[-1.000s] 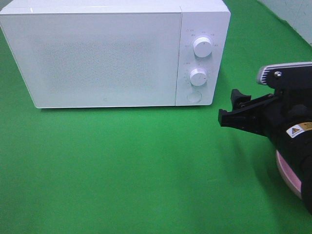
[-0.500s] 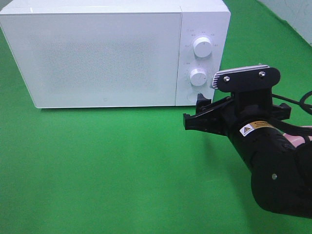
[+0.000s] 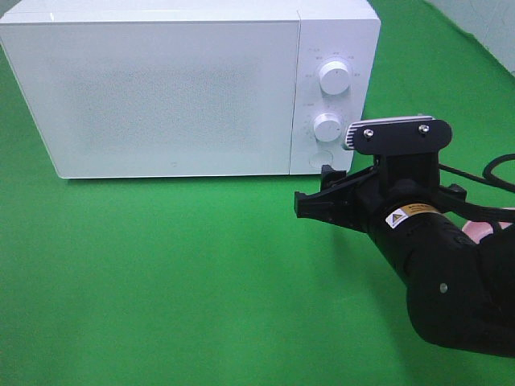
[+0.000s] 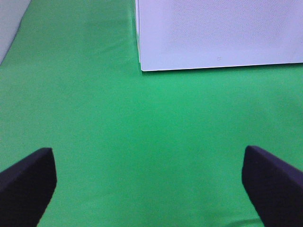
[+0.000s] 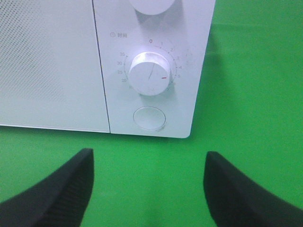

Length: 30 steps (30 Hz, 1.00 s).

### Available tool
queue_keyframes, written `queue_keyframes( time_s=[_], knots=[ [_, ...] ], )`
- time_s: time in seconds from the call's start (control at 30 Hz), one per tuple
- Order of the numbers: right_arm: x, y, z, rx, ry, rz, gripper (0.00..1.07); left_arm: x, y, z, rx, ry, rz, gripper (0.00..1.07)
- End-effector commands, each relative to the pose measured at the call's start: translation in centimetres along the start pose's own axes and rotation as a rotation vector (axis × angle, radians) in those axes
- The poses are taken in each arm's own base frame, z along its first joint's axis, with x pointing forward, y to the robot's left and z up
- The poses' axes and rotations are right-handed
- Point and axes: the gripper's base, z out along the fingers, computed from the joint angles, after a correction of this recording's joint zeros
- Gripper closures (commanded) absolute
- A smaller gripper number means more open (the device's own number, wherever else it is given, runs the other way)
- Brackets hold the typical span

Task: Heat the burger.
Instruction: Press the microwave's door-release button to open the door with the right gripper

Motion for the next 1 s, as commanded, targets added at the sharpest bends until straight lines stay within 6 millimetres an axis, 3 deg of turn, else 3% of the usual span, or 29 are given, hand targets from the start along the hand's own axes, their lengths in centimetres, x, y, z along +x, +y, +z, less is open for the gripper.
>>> queue_keyframes(
  time_s=[0.03, 0.07, 0.1, 0.13, 0.23, 0.33, 0.5, 0.67, 0.73, 0.83, 0.93, 1.0],
  knots=[
    [-0.13, 0.29, 0.07, -0.010, -0.004, 0.162, 0.58, 0.07, -0.03, -0.15, -0.002, -0.025, -0.004, 0.07],
    [-0.13, 0.29, 0.07, -0.010, -0.004, 0.246, 0.65, 0.07, -0.03, -0.15, -0.002, -0.025, -0.004, 0.07],
    [-0.13, 0.29, 0.07, -0.010, -0.004, 0.246, 0.65, 0.07, -0.03, -0.15, -0.002, -0.025, -0.004, 0.07],
    [-0.12, 0.30, 0.07, -0.011, -0.002, 0.347, 0.74, 0.07, -0.03, -0.15, -0.002, -0.025, -0.004, 0.07],
    [-0.13, 0.30, 0.07, -0.012, -0.002, 0.399, 0.77, 0.07, -0.03, -0.15, -0.002, -0.025, -0.004, 0.07],
    [-0.11, 0.32, 0.07, -0.013, 0.001, 0.593, 0.86, 0.07, -0.03, -0.15, -0.002, -0.025, -0.004, 0.07],
    [-0.11, 0.32, 0.07, -0.013, 0.003, 0.911, 0.87, 0.07, -0.03, -0.15, -0.002, -0.025, -0.004, 0.07],
    [-0.11, 0.32, 0.07, -0.013, 0.004, 1.050, 0.87, 0.07, -0.03, -0.15, -0.002, -0.025, -0.004, 0.07],
    [-0.11, 0.32, 0.07, -0.013, 0.005, 1.196, 0.91, 0.07, -0.03, -0.15, -0.002, -0.025, -0.004, 0.07],
    [-0.11, 0.32, 0.07, -0.013, 0.005, 1.254, 0.96, 0.07, -0.03, -0.15, -0.002, -0.025, -0.004, 0.07],
    [-0.11, 0.32, 0.07, -0.013, 0.006, 1.348, 1.07, 0.07, -0.03, -0.15, -0.002, -0.025, -0.004, 0.07],
    [-0.11, 0.32, 0.07, -0.013, 0.006, 1.364, 1.07, 0.07, -0.03, -0.15, -0.002, -0.025, -0.004, 0.07]
  ],
)
